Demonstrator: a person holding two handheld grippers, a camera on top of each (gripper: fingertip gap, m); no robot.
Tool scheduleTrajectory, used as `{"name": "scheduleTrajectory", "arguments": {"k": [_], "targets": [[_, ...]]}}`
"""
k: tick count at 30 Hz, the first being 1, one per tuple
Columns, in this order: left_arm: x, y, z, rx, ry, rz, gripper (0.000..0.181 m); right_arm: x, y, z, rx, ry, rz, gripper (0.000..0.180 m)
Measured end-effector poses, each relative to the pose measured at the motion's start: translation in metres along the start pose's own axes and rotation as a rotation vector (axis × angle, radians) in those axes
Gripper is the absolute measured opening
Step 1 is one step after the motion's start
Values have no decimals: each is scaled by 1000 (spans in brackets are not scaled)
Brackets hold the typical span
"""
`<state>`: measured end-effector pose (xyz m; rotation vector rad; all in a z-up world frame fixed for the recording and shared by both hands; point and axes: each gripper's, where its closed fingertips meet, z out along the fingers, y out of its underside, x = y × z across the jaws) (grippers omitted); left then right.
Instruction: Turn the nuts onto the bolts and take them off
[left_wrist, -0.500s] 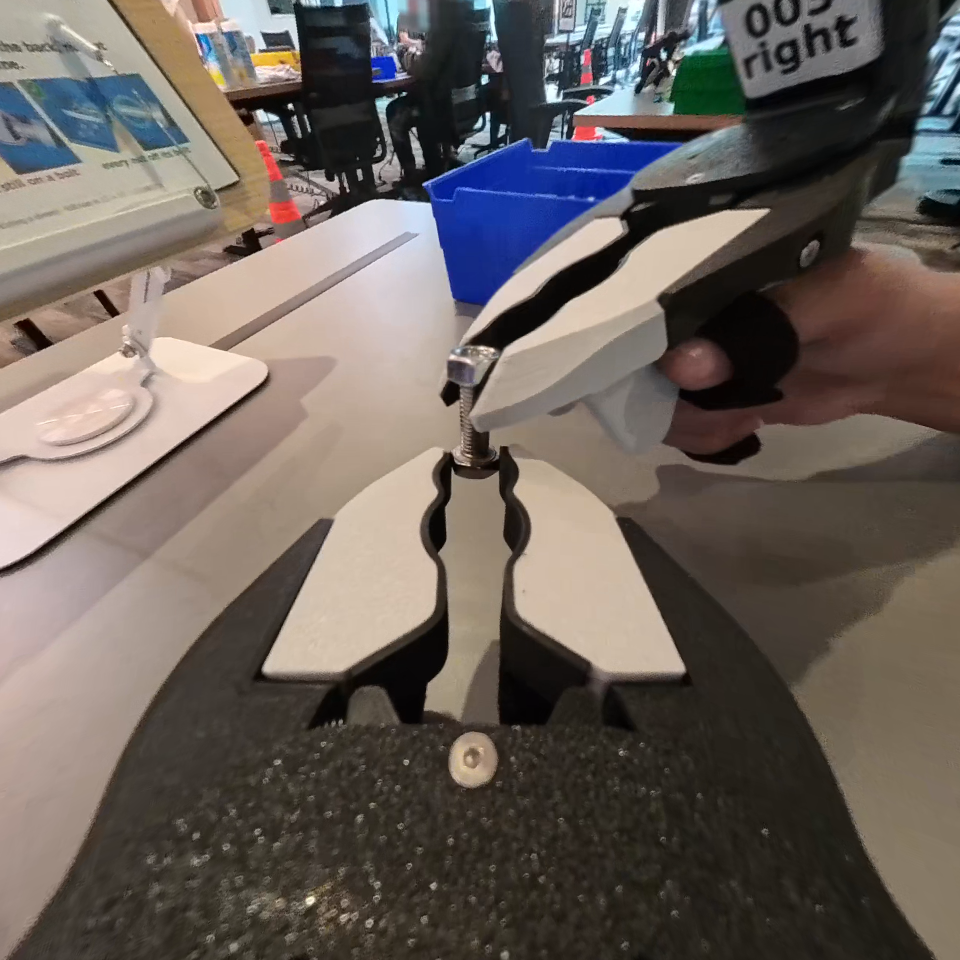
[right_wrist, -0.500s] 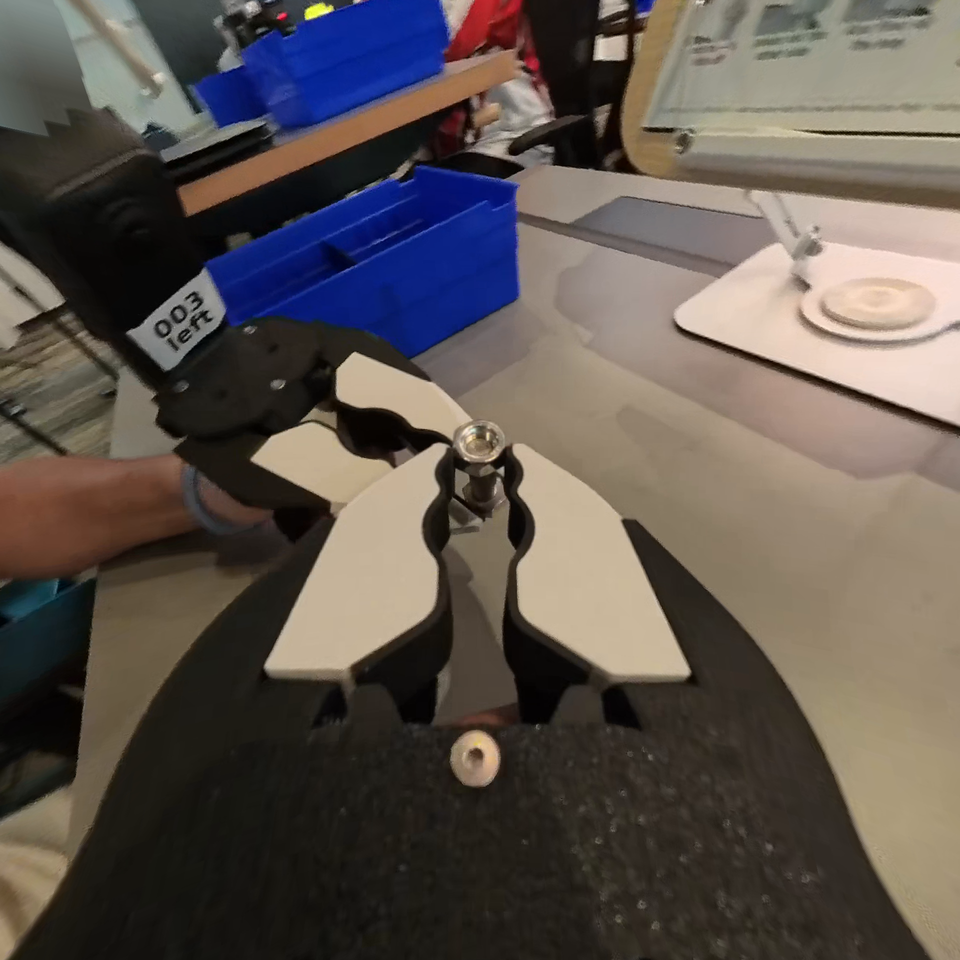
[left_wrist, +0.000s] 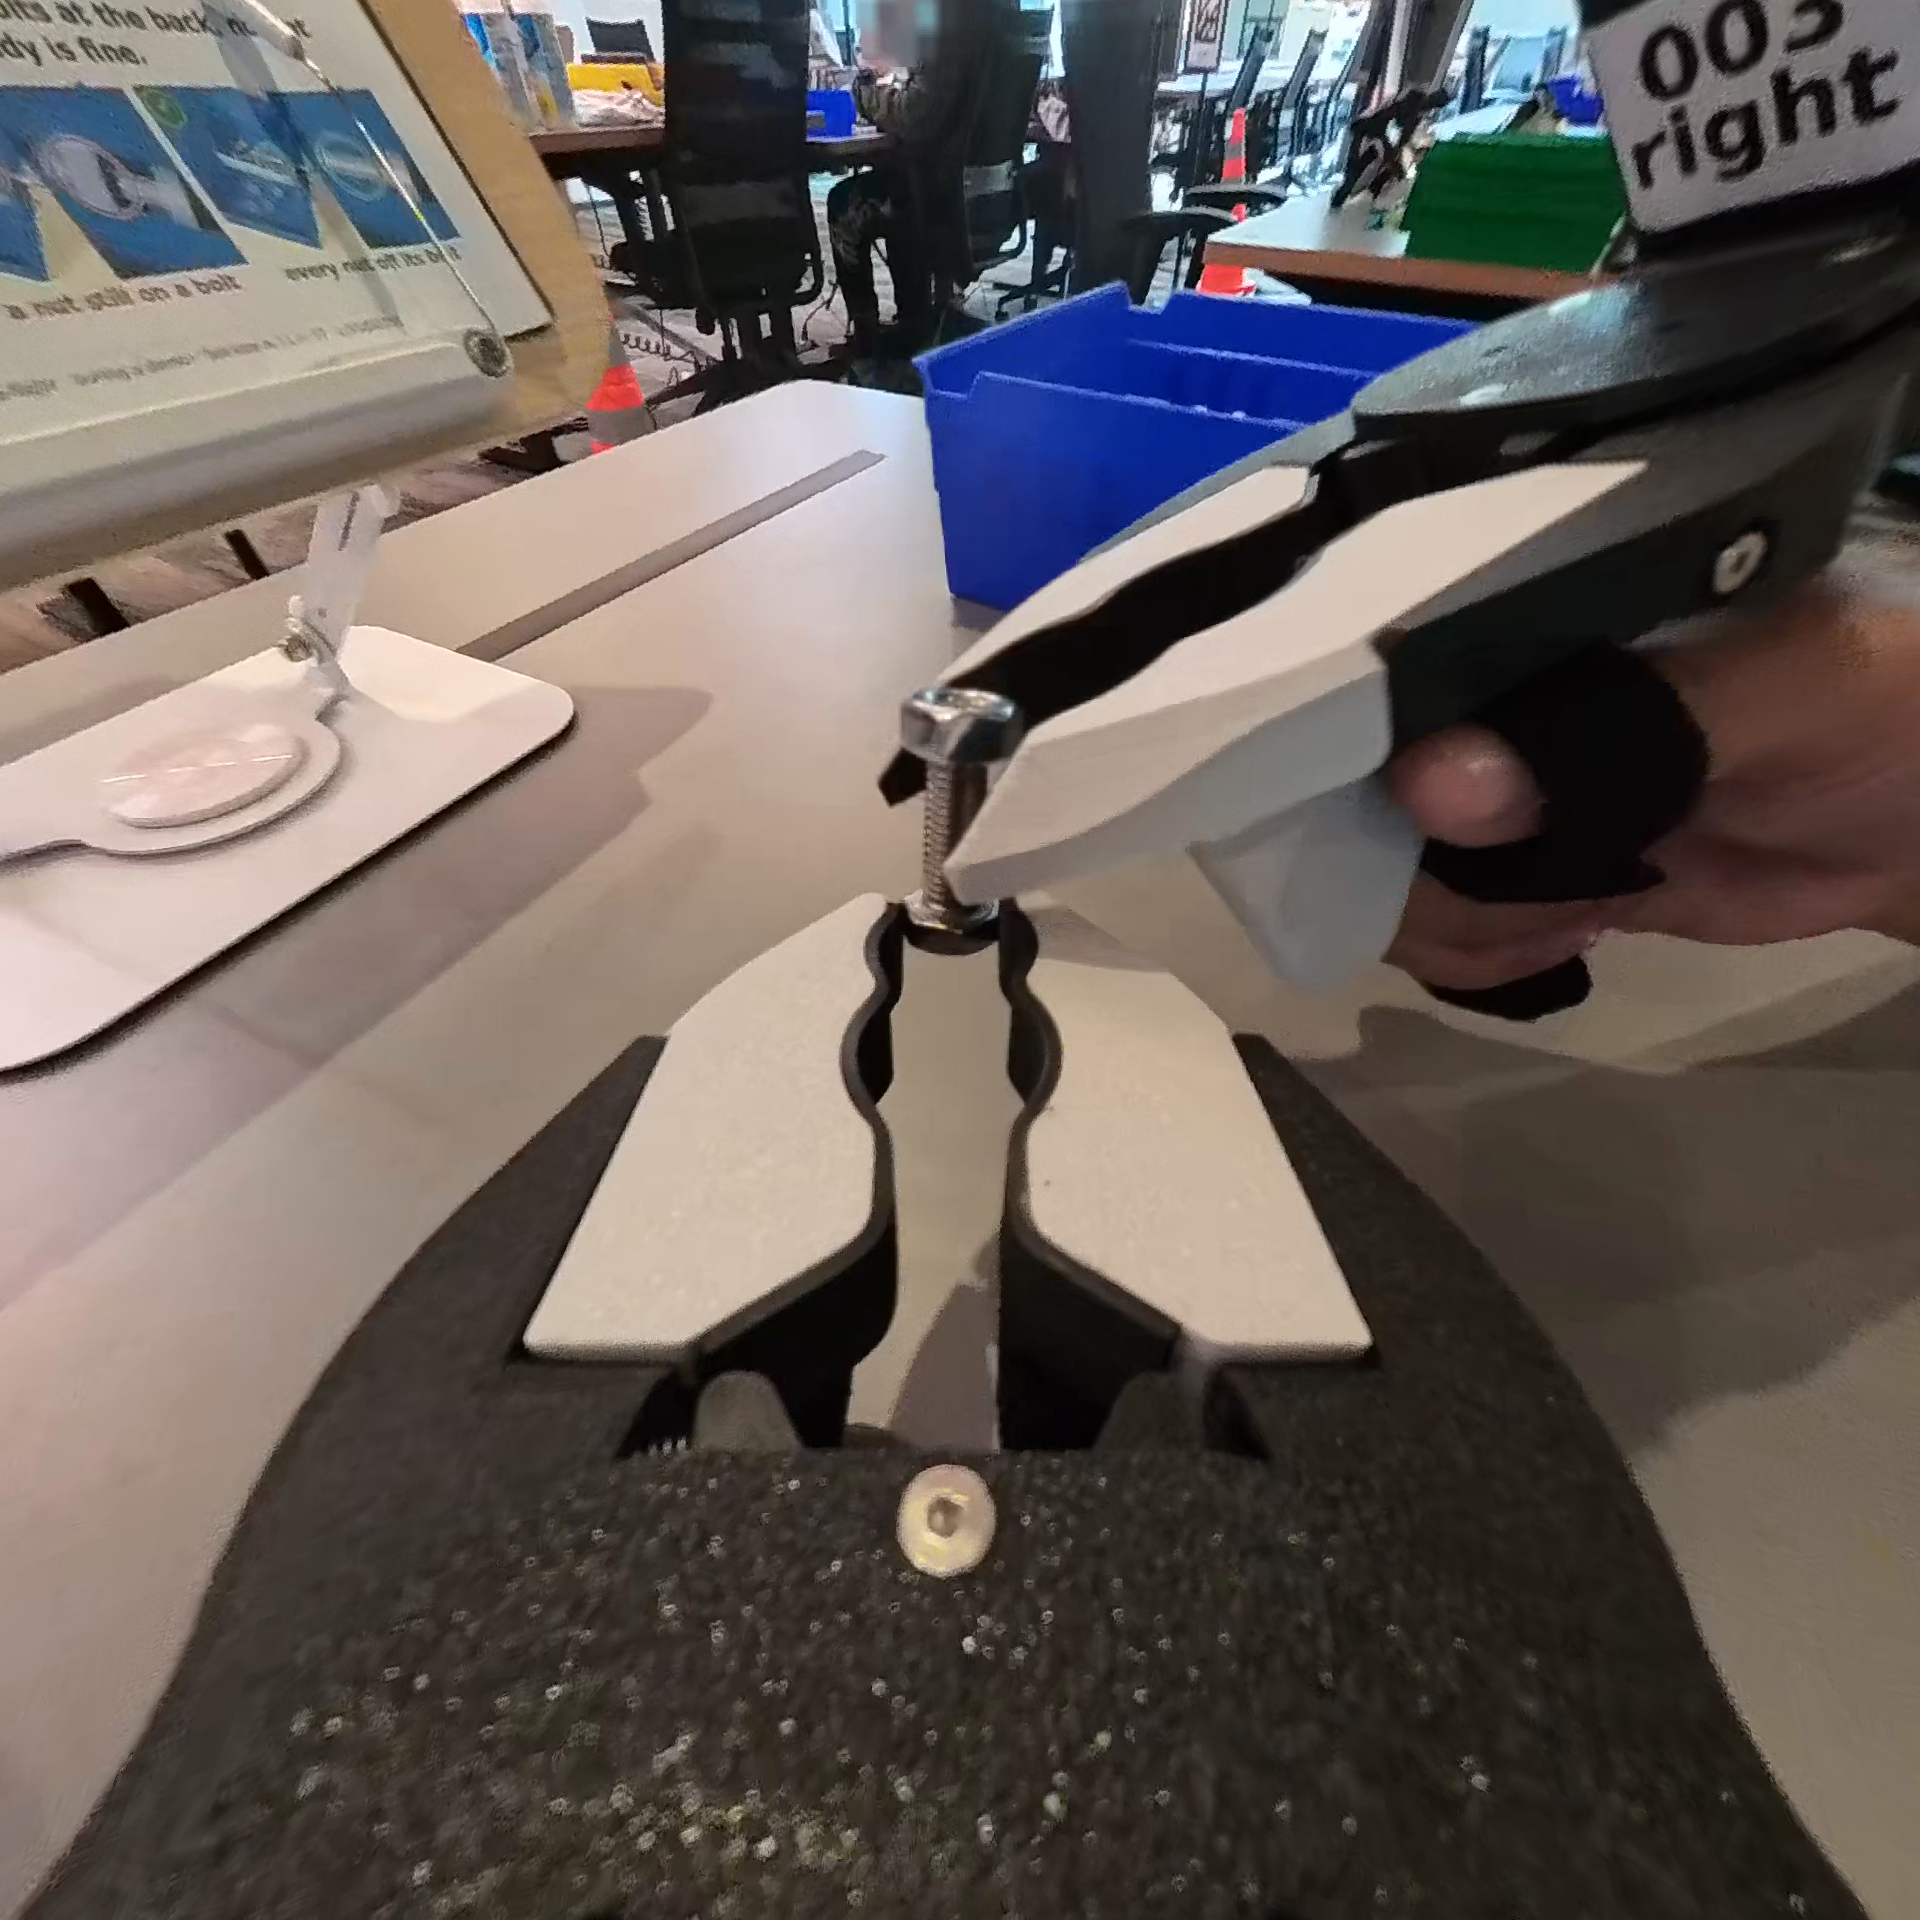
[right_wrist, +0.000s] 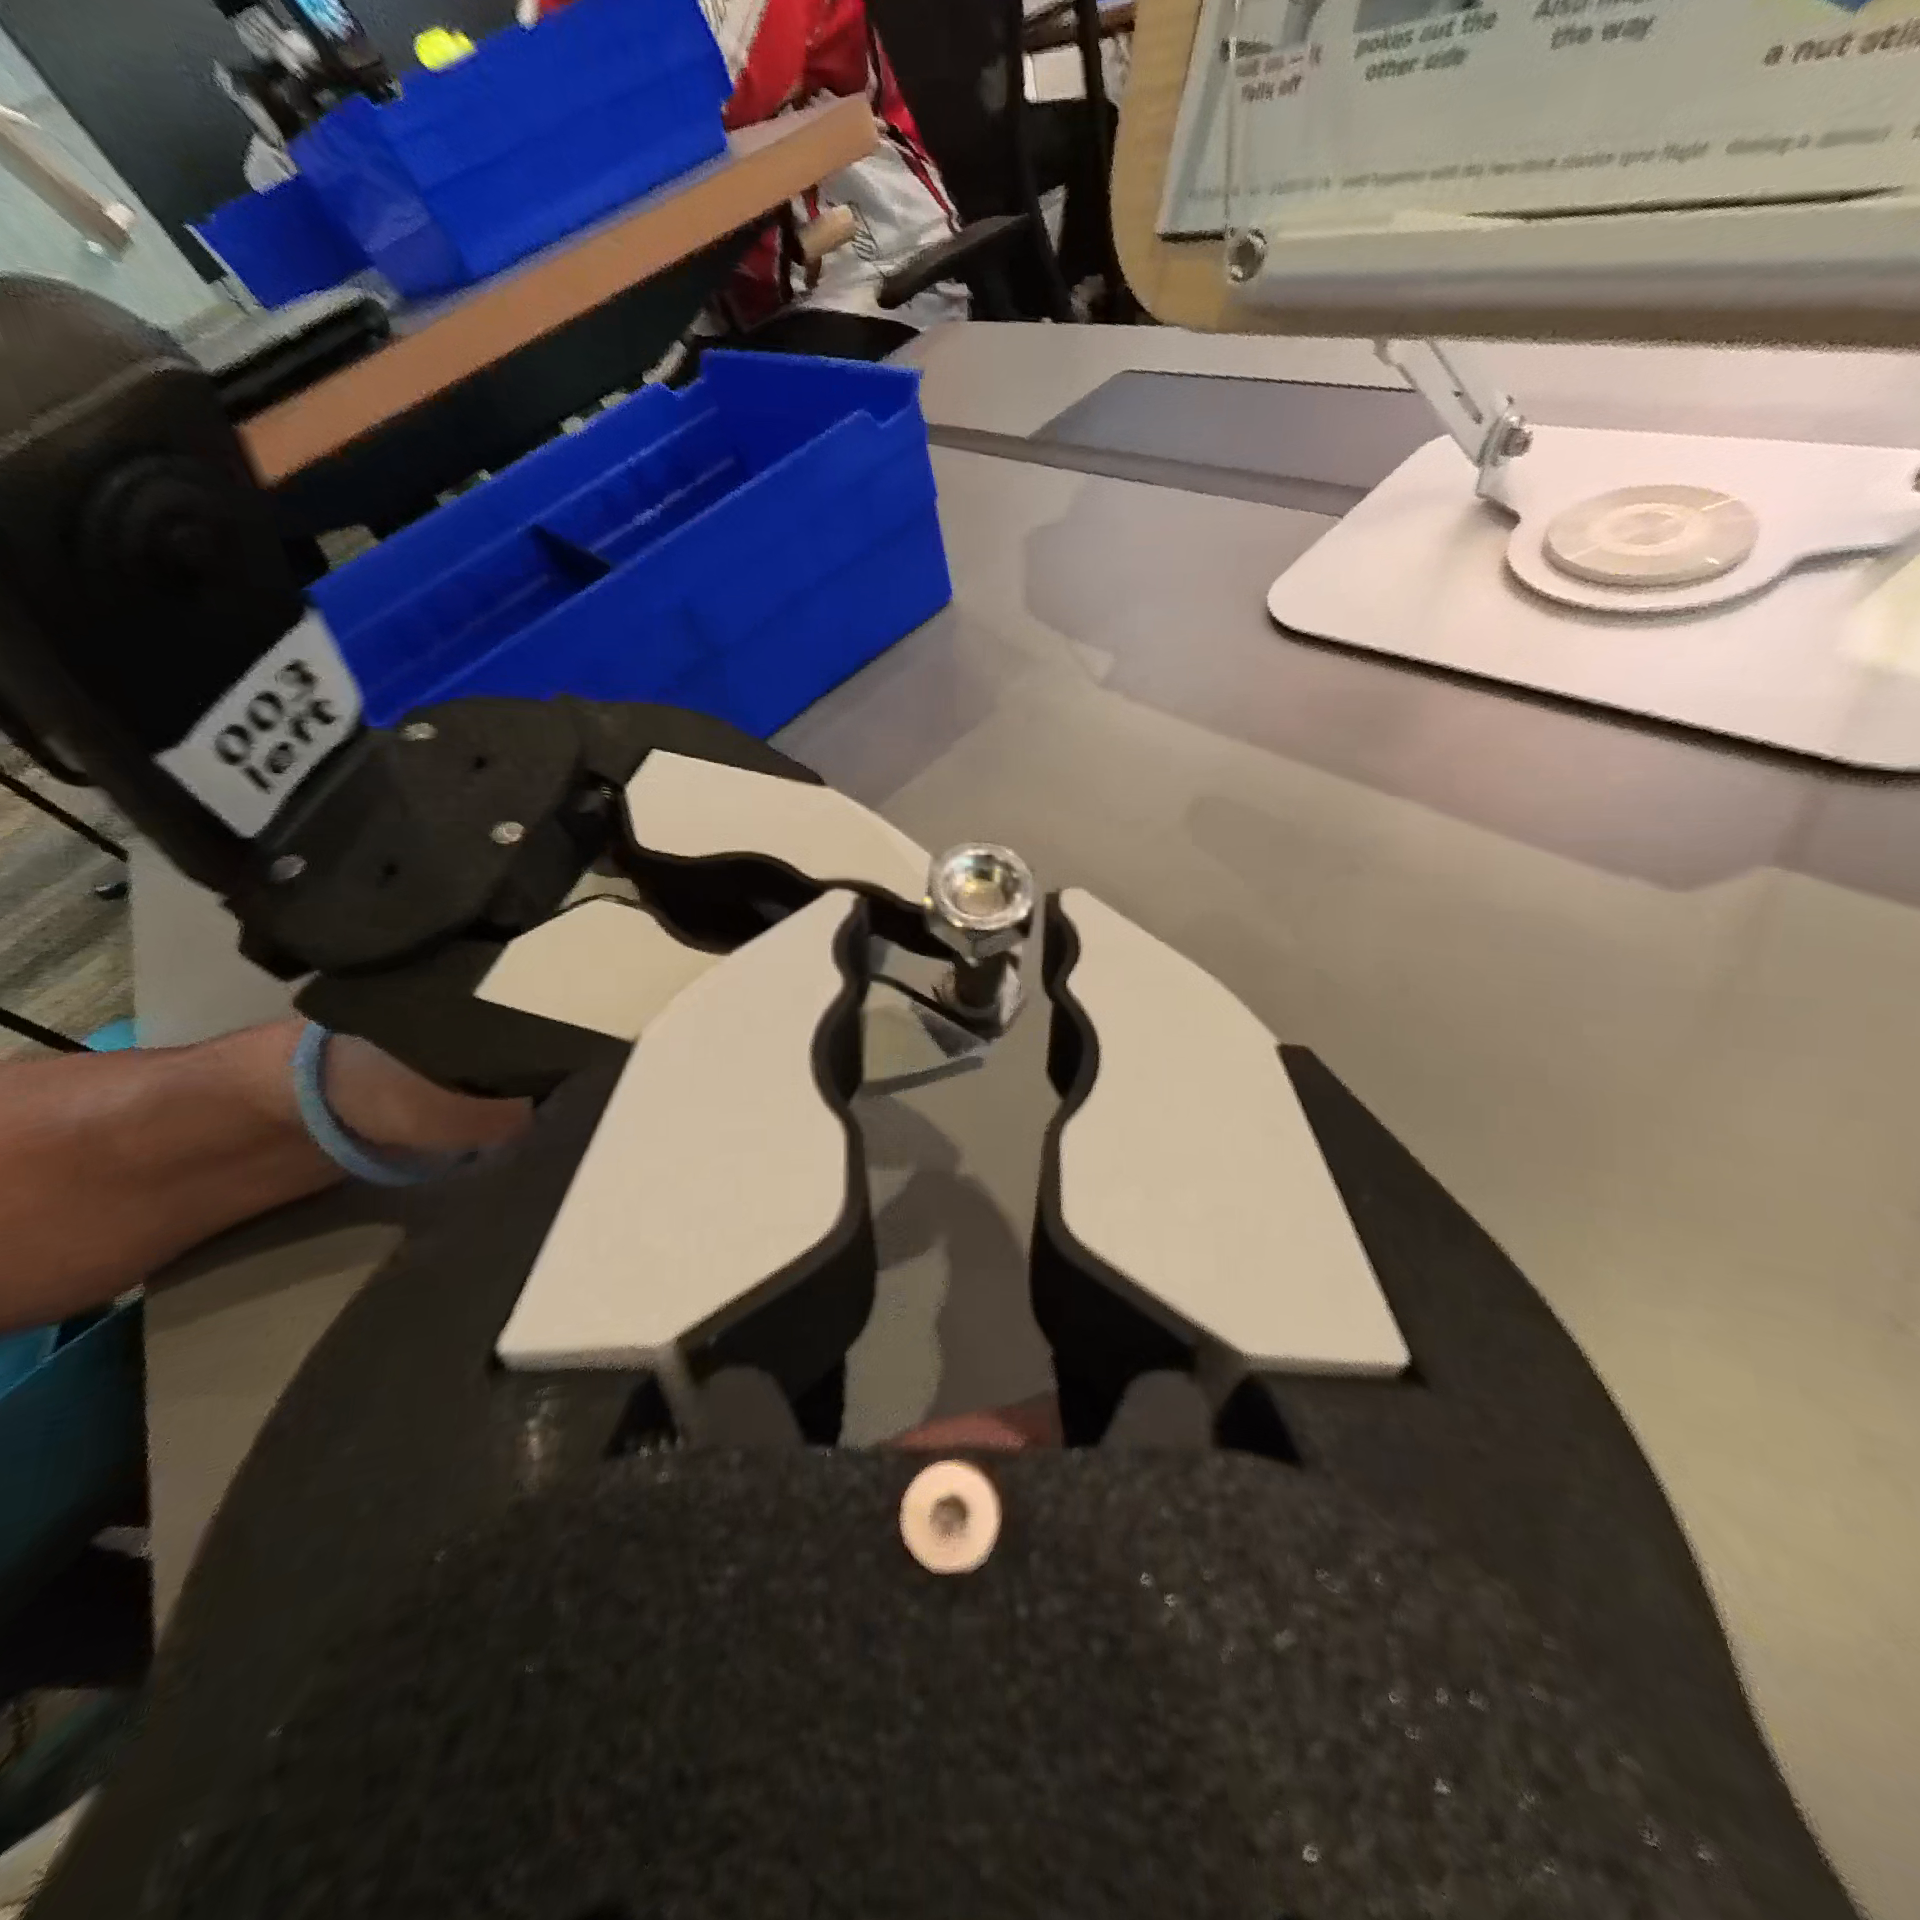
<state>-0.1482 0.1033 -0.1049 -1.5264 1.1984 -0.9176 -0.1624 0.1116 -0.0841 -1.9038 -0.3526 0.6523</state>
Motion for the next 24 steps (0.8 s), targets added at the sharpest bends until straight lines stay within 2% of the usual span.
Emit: {"name": "scheduleTrajectory", "arguments": {"k": [5, 8, 12, 13, 15, 20, 24], "targets": [[0, -4, -3, 42, 71, -103, 17, -7, -10, -3, 74, -53, -31, 44], [4, -13, -9, 107, 167, -171, 17, -8, -25, -12, 192, -93, -101, 54], [12, -21, -19, 159, 326, -249, 17, -21, -41, -31, 329, -283, -229, 57], [13, -23, -21, 176, 349, -259, 17, -27, -41, -35, 328, -371, -218, 55], [20, -26, -26, 188, 425, -269, 17, -33, -39, -40, 299, -493, -155, 62], [33, -29, -32, 204, 510, -247, 17, -42, -32, -41, 274, -641, -101, 77], [44, -26, -31, 182, 548, -230, 17, -62, -26, -41, 249, -724, -114, 79]]}}
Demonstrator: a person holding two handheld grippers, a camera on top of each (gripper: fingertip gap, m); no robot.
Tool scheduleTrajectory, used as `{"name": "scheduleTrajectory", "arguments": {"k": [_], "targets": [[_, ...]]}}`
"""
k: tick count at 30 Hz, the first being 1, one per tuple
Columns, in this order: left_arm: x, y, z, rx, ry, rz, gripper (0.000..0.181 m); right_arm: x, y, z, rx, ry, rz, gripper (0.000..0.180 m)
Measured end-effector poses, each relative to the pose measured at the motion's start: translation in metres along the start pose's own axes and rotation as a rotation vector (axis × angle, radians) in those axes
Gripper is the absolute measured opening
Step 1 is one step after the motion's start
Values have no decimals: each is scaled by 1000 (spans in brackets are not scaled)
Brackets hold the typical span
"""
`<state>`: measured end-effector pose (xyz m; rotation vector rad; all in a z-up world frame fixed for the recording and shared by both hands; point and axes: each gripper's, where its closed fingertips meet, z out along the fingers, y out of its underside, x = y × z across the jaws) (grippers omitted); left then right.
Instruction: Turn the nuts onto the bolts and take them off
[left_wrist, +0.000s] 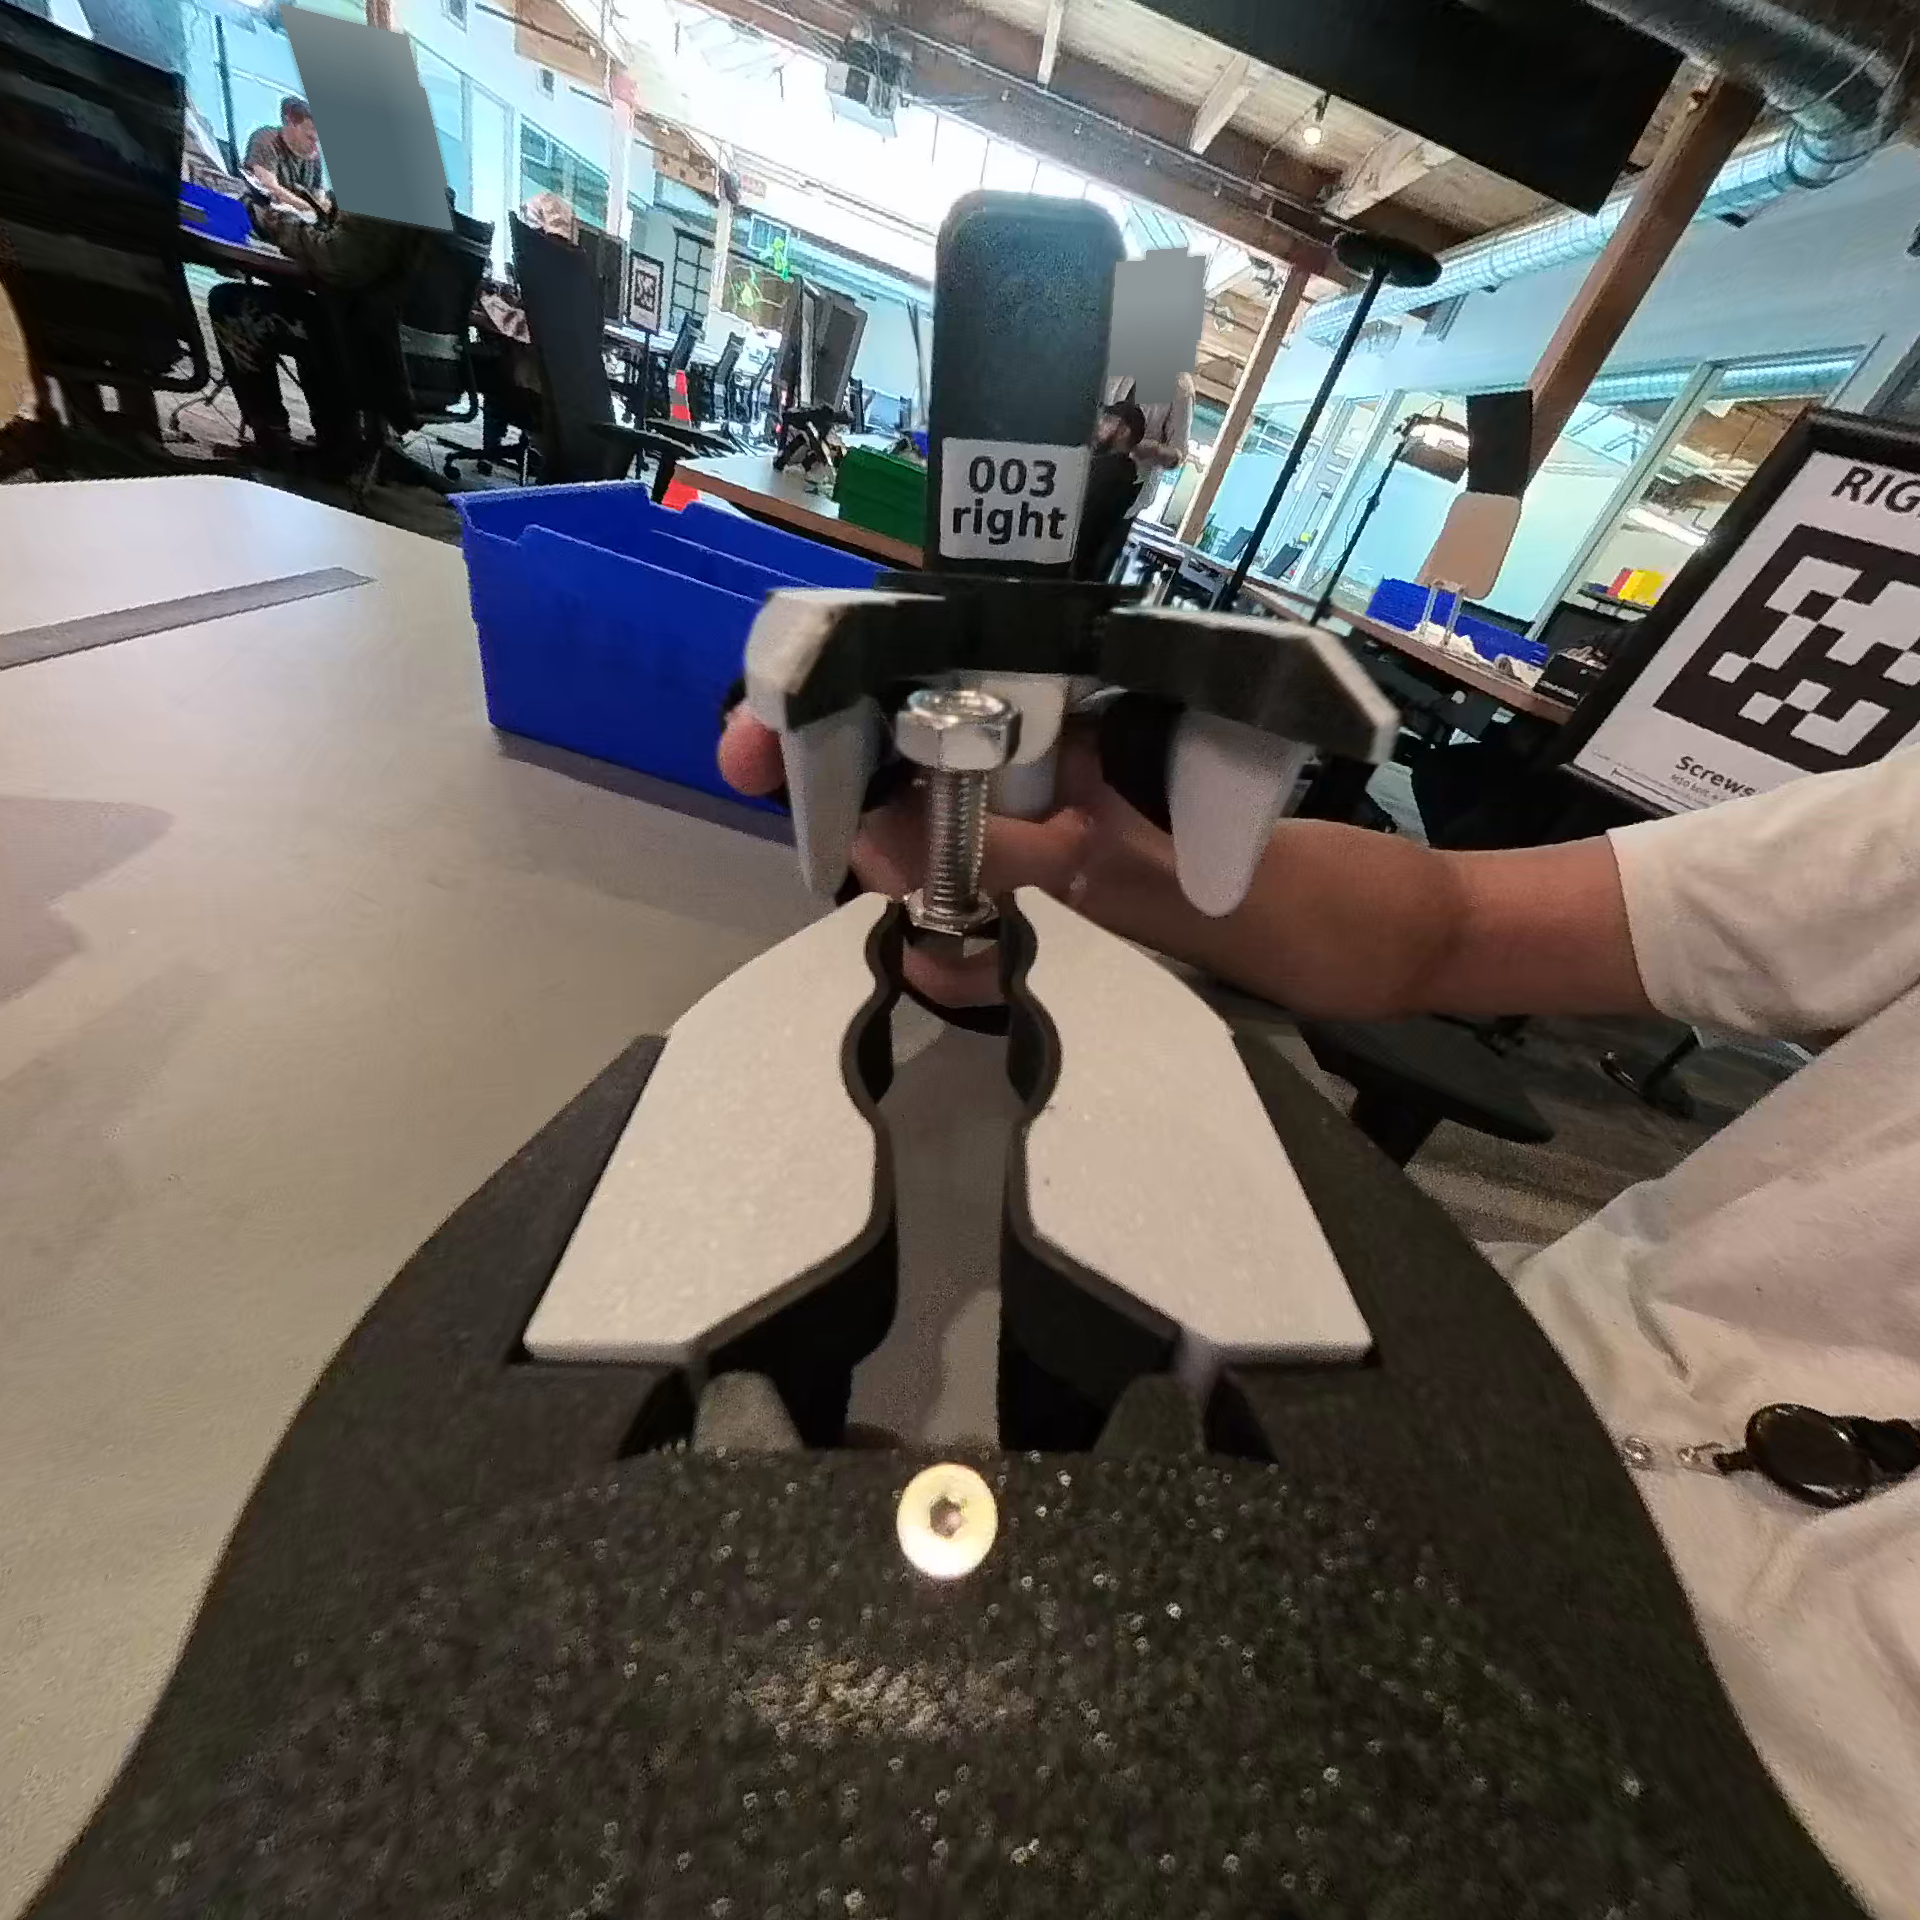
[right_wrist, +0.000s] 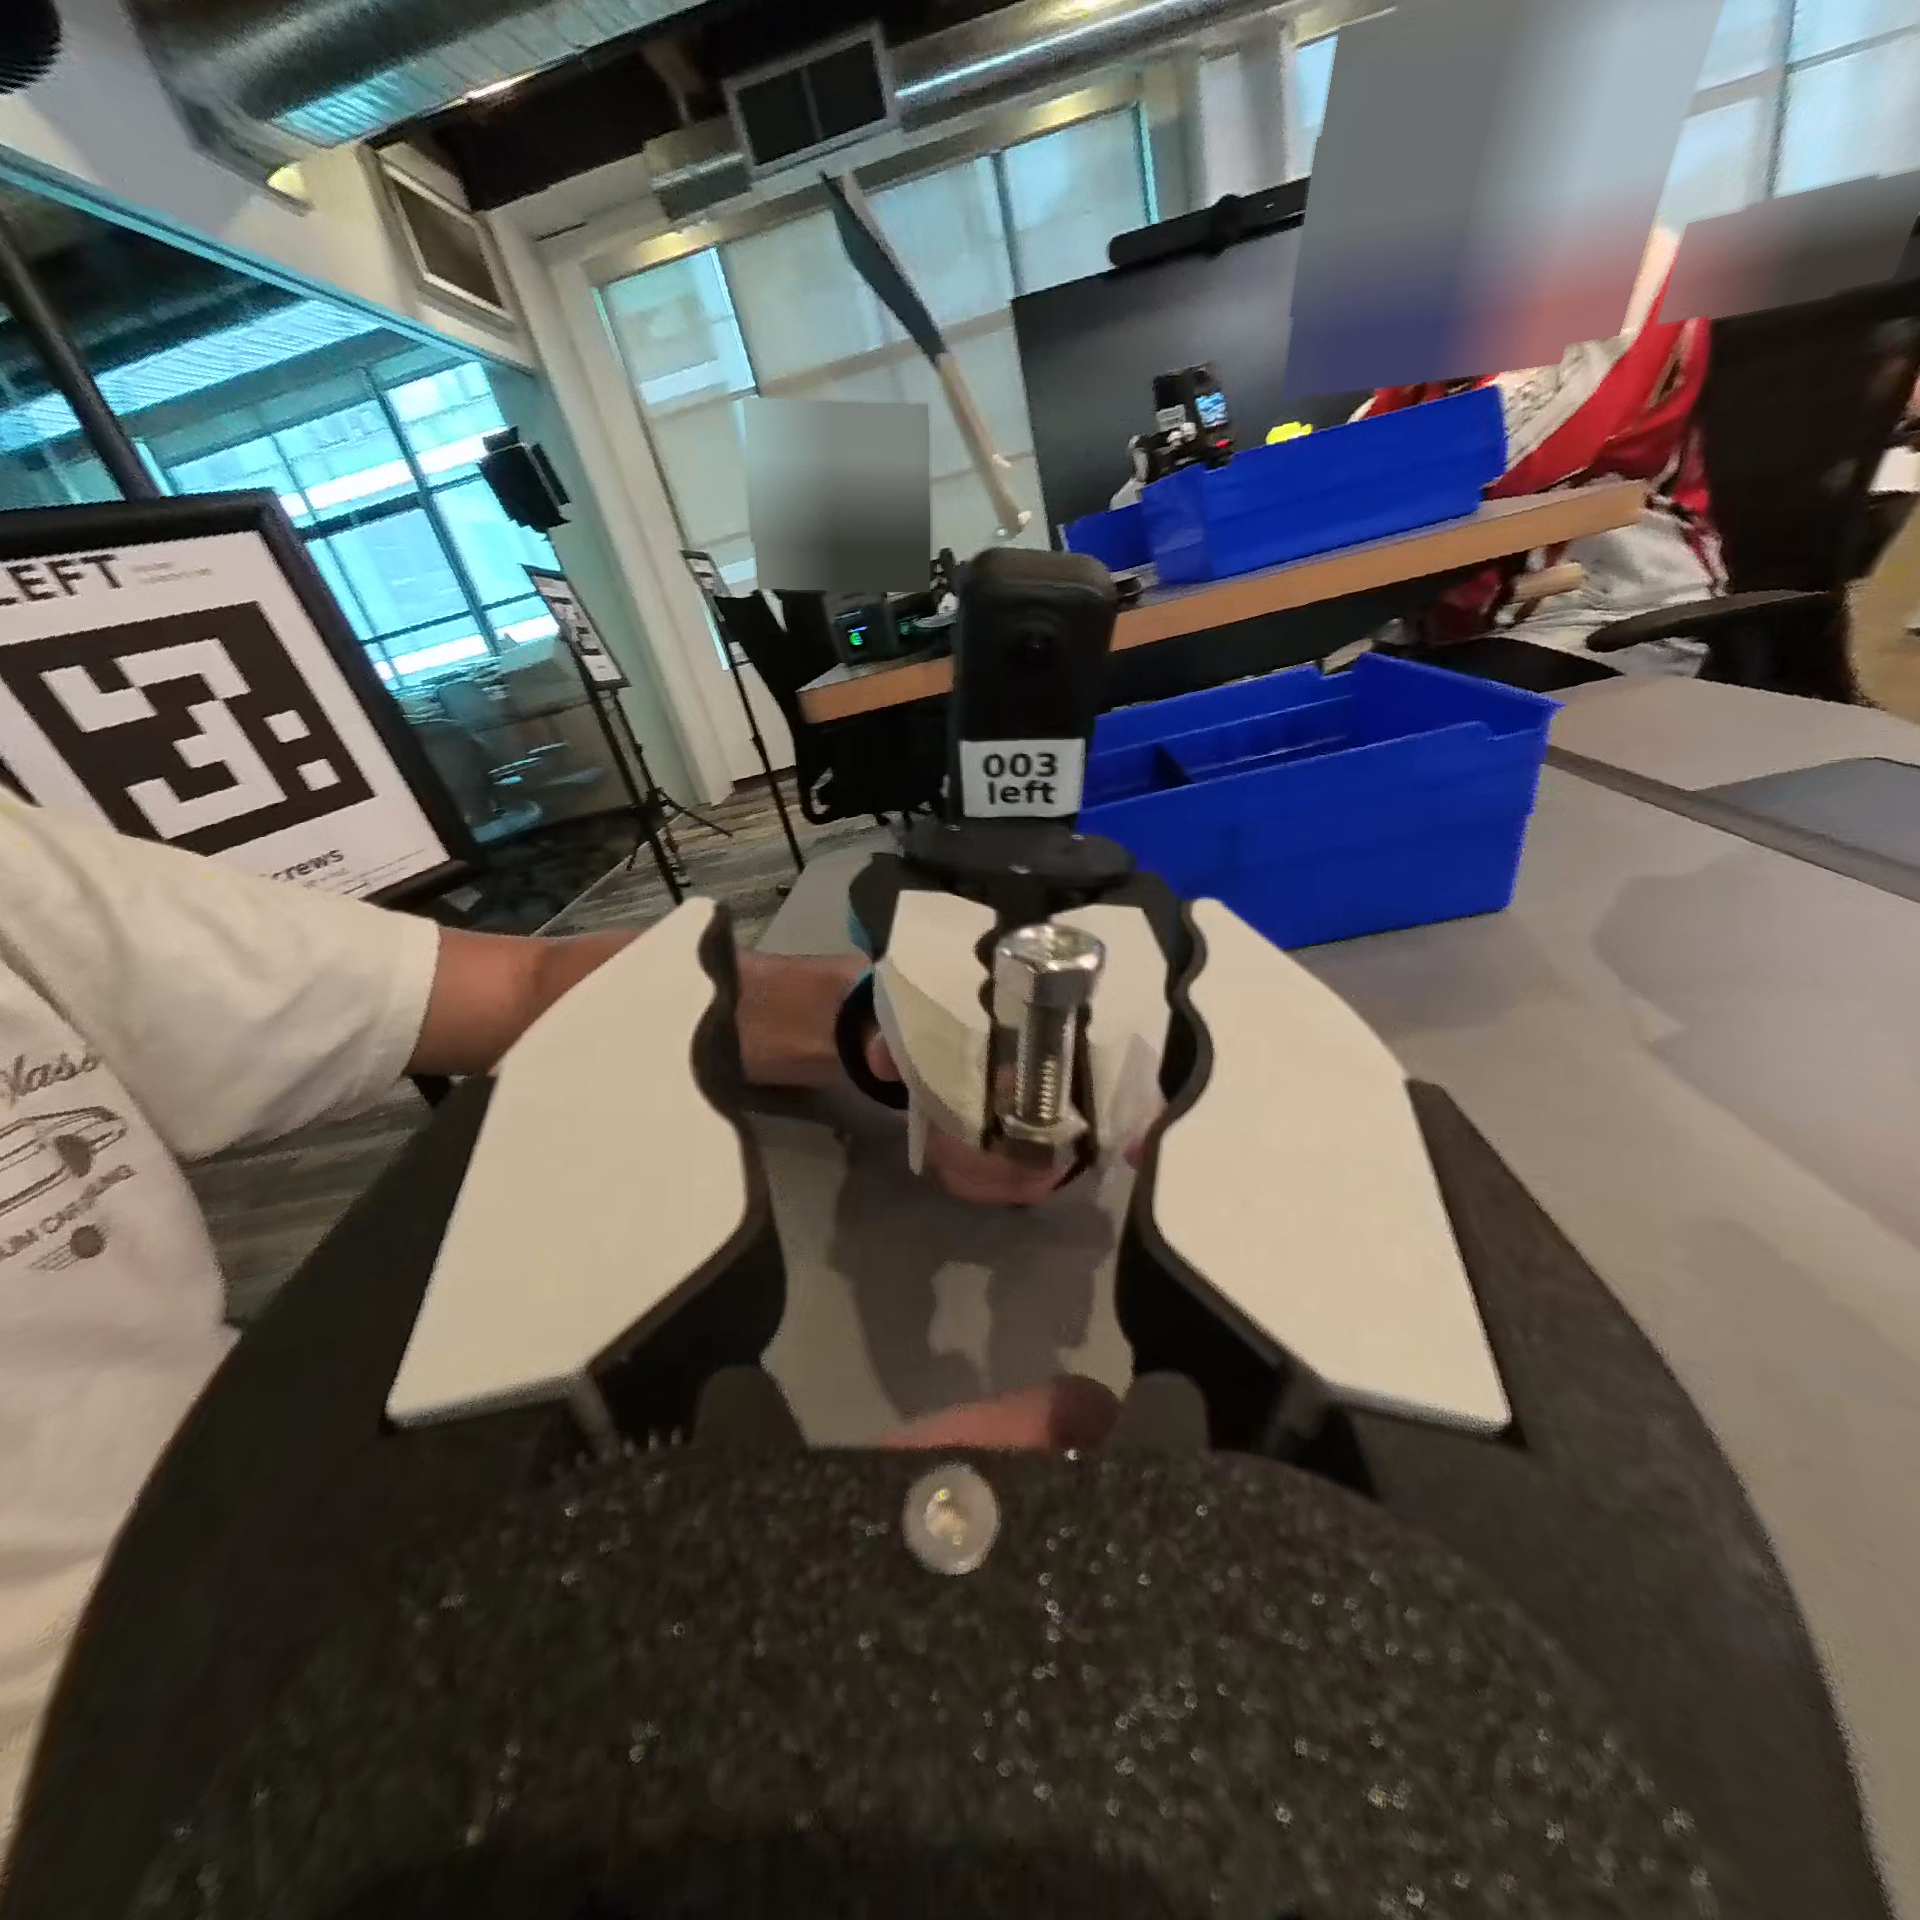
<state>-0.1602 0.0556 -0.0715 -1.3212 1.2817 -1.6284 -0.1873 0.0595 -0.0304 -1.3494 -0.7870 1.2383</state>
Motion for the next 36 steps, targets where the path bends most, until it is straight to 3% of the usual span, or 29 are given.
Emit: {"name": "scheduleTrajectory", "arguments": {"k": [23, 31, 33, 36], "targets": [[-14, -12, -16, 20, -70, 12, 17, 1, -4, -5, -10, 69, -41, 75], [-1, -2, -3, -40, -31, 54, 17, -8, 5, 16, -40, 20, -33, 77], [-7, -6, -9, -20, -49, 38, 17, -6, 2, 11, -33, 53, -41, 82], [-17, -14, -19, 14, -88, 18, 17, -4, -5, -4, 1, 63, -39, 74]]}}
